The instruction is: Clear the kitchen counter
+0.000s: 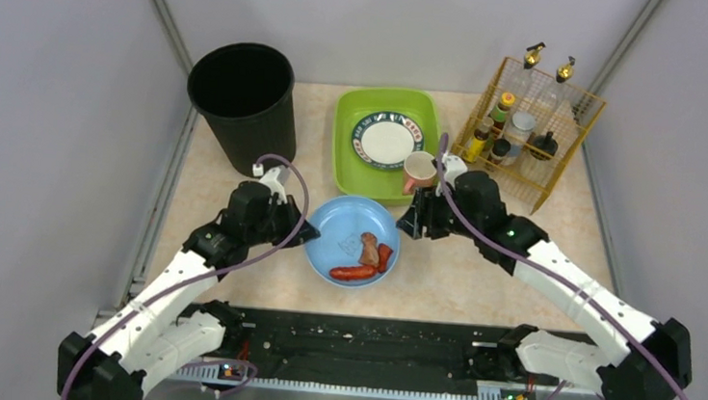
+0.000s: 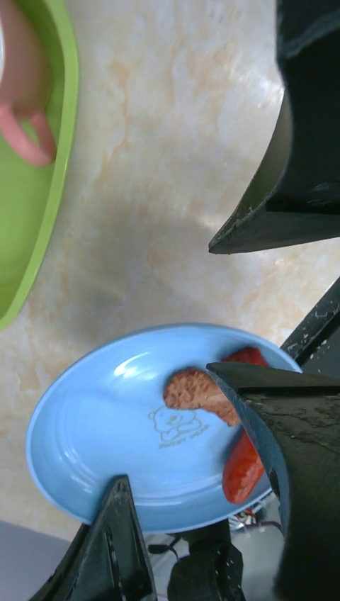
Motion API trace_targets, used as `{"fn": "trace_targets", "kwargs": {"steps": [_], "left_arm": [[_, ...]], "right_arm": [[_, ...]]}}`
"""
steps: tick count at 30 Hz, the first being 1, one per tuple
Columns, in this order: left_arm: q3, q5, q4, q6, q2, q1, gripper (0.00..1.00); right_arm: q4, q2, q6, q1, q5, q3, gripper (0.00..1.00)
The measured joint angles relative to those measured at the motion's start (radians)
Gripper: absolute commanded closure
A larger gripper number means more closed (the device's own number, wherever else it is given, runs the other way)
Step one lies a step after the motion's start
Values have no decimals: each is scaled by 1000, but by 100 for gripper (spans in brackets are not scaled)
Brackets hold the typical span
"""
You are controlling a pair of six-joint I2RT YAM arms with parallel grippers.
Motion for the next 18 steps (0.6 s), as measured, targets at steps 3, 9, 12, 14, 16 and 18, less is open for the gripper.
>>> {"fn": "trace_targets", "kwargs": {"steps": [3,9,12,14,16,18], "left_arm": [[53,10,3,-3,46,0,100],[188,38,15,-7,136,1,100],[270,42,10,-6,191,7,100],[345,40,5,-6,236,13,100],[419,35,4,-6,280,20,100],[494,30,-2,-5,323,32,100]], "right_arm": [[-46,-74,-19,-18,65,-8,41],[-113,-216,-43,-31,189,-14,41],[-131,-274,-44,-31,228,-39,41],[-144,-298,-43,-31,235,-56,41],[-150,-313,-42,-32,234,-71,41],[-149,-323,-39,-32,233,-90,41]]}}
